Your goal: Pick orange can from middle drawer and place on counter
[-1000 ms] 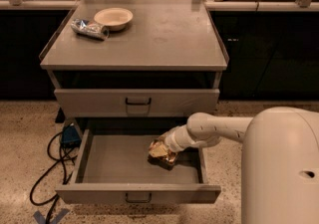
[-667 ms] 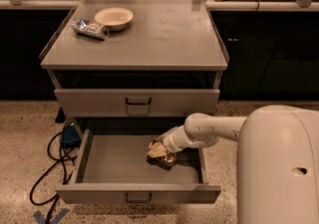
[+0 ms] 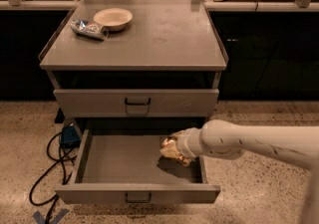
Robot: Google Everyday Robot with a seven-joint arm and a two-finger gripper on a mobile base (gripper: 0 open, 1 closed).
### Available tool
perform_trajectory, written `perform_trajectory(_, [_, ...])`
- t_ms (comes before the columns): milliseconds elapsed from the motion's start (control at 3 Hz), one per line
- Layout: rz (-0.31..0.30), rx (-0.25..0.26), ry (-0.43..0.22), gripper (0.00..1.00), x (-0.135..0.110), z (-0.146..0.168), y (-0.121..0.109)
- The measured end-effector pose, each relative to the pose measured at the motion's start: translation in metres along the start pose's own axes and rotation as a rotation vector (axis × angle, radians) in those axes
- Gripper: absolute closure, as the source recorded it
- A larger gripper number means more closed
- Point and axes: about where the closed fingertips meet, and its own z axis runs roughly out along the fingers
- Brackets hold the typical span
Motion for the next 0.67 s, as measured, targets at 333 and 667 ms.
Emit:
perform_trajectory(333, [-0.015, 0.107, 0.009, 1.00, 0.004, -0.075, 0.004])
perform_trajectory(667, [-0.063, 0.190, -0.005, 1.00, -0.017, -0.141, -0.015])
